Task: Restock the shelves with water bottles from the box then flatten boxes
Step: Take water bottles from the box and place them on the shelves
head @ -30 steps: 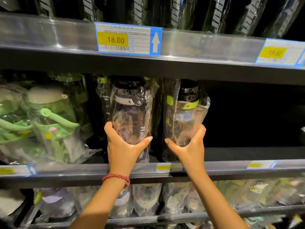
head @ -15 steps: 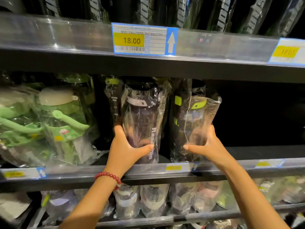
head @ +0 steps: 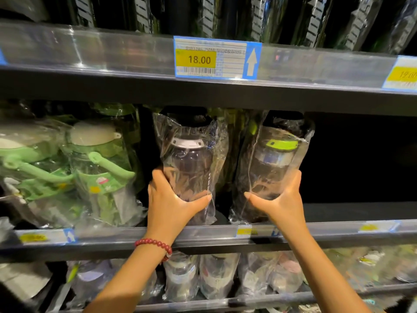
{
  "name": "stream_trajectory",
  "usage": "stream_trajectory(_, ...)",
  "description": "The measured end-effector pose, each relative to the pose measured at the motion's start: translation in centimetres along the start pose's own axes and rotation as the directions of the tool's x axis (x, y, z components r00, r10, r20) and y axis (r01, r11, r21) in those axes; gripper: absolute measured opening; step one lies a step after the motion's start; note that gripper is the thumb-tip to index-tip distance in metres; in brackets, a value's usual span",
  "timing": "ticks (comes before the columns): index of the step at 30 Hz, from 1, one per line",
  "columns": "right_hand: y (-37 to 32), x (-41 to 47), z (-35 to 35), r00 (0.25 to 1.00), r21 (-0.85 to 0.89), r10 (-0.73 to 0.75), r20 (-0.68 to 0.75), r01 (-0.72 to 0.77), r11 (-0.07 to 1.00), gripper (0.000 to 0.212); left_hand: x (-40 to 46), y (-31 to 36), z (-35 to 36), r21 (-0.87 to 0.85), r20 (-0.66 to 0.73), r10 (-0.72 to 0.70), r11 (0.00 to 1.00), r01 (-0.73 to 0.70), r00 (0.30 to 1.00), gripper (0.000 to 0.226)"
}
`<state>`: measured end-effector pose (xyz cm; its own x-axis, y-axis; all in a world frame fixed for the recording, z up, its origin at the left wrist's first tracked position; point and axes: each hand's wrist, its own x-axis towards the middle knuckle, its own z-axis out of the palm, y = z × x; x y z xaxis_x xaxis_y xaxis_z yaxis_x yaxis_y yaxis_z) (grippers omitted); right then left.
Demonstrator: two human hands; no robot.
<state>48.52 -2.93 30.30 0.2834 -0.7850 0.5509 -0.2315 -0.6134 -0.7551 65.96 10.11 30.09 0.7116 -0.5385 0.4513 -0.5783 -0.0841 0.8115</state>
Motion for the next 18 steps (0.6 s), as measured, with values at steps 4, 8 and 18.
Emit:
stream_trajectory(4, -1.1, -0.5, 2.0, 0.998, 0.007, -0.058, -0.016, 0.058, 0.998, 0.083, 0.2, -0.6, -1.0, -0.019, 0.007, 0.013, 1.0, -0.012, 1.0, 0.076)
stream_trajectory(8, -1.0, -1.0, 3.8, 0.998, -0.033, -0.039, 0.05, 0.04, 0.999, 0.083, 0.2, -1.3, -1.3, -0.048, -0.004, 0.0, 0.999, 0.0, 1.0, 0.081)
stream_trajectory(18, -0.2, -1.2, 2.5, 0.963, 0.009, 0.073, 0.261, -0.078, 0.997, 0.089, -0.7, -2.4, -1.6, -0.047, 0.065, -0.004, 0.999, 0.007, 0.998, 0.098)
